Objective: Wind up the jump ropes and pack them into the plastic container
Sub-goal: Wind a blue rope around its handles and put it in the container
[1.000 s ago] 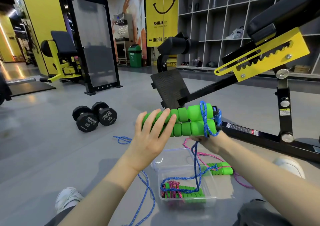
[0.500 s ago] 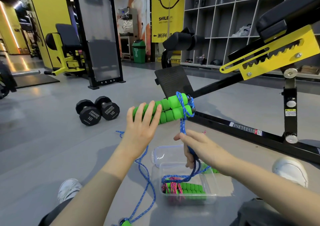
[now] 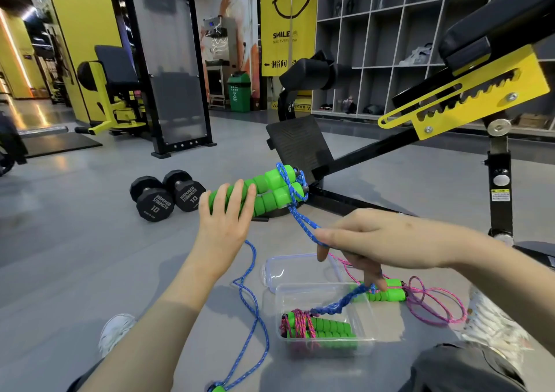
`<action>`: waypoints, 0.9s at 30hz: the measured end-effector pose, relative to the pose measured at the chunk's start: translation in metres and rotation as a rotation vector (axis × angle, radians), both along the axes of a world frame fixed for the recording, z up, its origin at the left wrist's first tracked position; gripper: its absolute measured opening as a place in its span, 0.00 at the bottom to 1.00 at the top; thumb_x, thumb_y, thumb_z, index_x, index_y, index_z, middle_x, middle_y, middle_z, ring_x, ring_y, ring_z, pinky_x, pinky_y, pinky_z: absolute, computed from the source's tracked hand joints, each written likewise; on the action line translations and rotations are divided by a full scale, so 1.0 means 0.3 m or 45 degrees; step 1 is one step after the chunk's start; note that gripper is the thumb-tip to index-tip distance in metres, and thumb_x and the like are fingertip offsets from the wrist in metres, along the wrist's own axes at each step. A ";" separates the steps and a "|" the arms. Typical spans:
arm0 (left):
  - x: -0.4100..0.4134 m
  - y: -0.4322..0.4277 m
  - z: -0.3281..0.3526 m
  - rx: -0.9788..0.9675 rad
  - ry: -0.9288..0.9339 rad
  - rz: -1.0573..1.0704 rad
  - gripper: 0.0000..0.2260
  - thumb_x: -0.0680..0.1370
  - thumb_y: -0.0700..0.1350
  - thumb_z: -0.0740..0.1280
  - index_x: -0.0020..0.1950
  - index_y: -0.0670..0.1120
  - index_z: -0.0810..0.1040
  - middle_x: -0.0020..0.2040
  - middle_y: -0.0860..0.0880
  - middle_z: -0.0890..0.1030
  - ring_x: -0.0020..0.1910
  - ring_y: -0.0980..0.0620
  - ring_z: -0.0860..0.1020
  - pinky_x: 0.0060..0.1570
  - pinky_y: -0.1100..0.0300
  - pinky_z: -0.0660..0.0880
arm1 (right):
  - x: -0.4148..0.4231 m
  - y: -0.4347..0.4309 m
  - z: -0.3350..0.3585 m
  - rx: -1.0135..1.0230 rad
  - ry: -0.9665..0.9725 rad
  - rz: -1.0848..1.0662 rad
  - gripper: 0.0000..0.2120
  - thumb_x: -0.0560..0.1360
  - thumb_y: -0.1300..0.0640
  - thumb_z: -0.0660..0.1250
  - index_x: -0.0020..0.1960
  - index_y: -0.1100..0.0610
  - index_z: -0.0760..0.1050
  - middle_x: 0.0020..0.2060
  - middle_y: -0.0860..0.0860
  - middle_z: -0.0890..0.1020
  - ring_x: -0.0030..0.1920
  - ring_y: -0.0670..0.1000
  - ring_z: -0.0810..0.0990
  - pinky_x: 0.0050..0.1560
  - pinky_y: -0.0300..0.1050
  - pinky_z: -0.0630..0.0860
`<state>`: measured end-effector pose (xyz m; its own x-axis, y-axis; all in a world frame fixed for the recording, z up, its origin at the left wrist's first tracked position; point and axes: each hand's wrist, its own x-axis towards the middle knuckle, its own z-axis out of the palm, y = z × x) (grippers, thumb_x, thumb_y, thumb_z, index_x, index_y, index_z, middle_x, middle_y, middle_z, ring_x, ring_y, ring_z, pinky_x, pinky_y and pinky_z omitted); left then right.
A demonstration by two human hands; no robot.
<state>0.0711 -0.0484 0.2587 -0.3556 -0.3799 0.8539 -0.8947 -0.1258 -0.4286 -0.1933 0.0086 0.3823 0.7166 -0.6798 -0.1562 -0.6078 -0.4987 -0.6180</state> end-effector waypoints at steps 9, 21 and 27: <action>0.010 -0.006 -0.019 0.032 -0.070 -0.050 0.21 0.78 0.31 0.46 0.66 0.37 0.70 0.61 0.36 0.72 0.55 0.36 0.71 0.52 0.40 0.70 | -0.019 -0.012 0.074 -0.214 -0.307 0.070 0.18 0.74 0.44 0.56 0.43 0.55 0.78 0.24 0.44 0.65 0.25 0.45 0.64 0.27 0.36 0.65; -0.072 0.048 0.010 0.068 -0.312 -0.397 0.17 0.80 0.32 0.51 0.68 0.38 0.68 0.63 0.37 0.69 0.59 0.37 0.71 0.57 0.40 0.69 | 0.007 -0.291 0.120 -0.935 -0.530 -0.343 0.16 0.80 0.50 0.57 0.40 0.58 0.74 0.25 0.45 0.64 0.24 0.40 0.66 0.29 0.33 0.60; -0.136 0.082 0.062 -0.050 -0.214 -0.547 0.16 0.81 0.32 0.53 0.67 0.38 0.68 0.64 0.37 0.69 0.60 0.38 0.72 0.56 0.39 0.70 | -0.026 -0.405 0.010 -0.548 -0.818 -0.598 0.17 0.80 0.50 0.57 0.35 0.55 0.71 0.26 0.50 0.64 0.26 0.49 0.63 0.31 0.42 0.62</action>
